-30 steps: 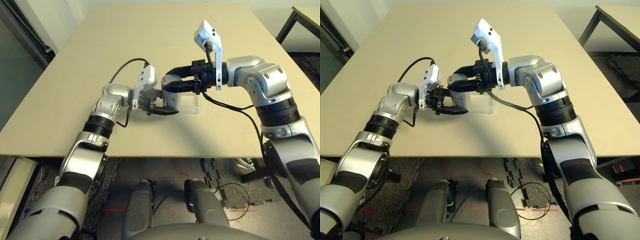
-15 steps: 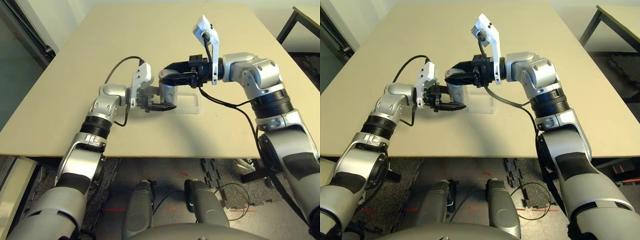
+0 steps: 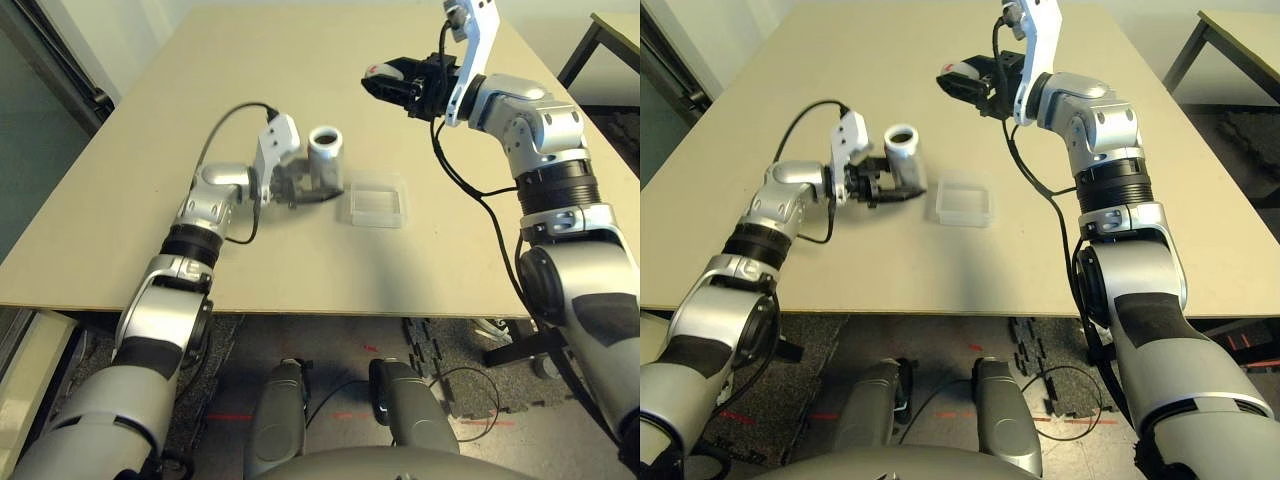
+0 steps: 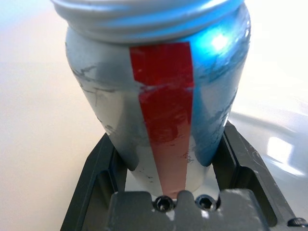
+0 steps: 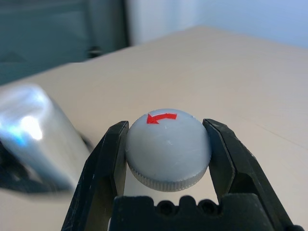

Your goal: Pour the medicine from the bottle into the box.

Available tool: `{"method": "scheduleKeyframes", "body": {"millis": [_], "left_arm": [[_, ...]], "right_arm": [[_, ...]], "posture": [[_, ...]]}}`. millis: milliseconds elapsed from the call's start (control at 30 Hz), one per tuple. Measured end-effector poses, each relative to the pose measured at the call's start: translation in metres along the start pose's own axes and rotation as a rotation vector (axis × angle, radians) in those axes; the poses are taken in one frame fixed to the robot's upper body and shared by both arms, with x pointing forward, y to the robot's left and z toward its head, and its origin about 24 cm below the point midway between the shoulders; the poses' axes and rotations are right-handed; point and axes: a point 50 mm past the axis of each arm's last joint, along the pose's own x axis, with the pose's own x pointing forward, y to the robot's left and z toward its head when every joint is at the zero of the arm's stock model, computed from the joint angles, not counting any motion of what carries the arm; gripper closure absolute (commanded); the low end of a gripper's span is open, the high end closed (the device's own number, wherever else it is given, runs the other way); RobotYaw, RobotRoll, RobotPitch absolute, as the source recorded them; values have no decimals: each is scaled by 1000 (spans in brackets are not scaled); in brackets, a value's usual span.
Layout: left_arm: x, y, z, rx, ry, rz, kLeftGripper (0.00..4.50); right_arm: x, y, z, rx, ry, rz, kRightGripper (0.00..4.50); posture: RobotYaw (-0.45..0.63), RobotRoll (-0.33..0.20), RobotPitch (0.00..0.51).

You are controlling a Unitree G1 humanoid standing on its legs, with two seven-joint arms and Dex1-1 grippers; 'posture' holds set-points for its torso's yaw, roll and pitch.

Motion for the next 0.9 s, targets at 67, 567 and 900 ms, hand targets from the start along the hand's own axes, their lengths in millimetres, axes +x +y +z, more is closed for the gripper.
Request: {"method": "scheduleKeyframes", "body": {"millis": [67, 567, 900], "left_arm": [[-1, 7, -1, -12, -3, 88, 1807], [-1, 11, -50, -210, 96, 553, 1807], [7, 0, -59, -209, 134, 537, 1807]], "right_arm": [[-4, -9, -15, 21, 21, -98, 1921], [-27, -37, -92, 73, 25, -595, 1921], [-43, -35, -143, 187, 111, -667, 1921]], "posture": [[-2, 0, 109], [5, 0, 100], [0, 0, 105]]}}
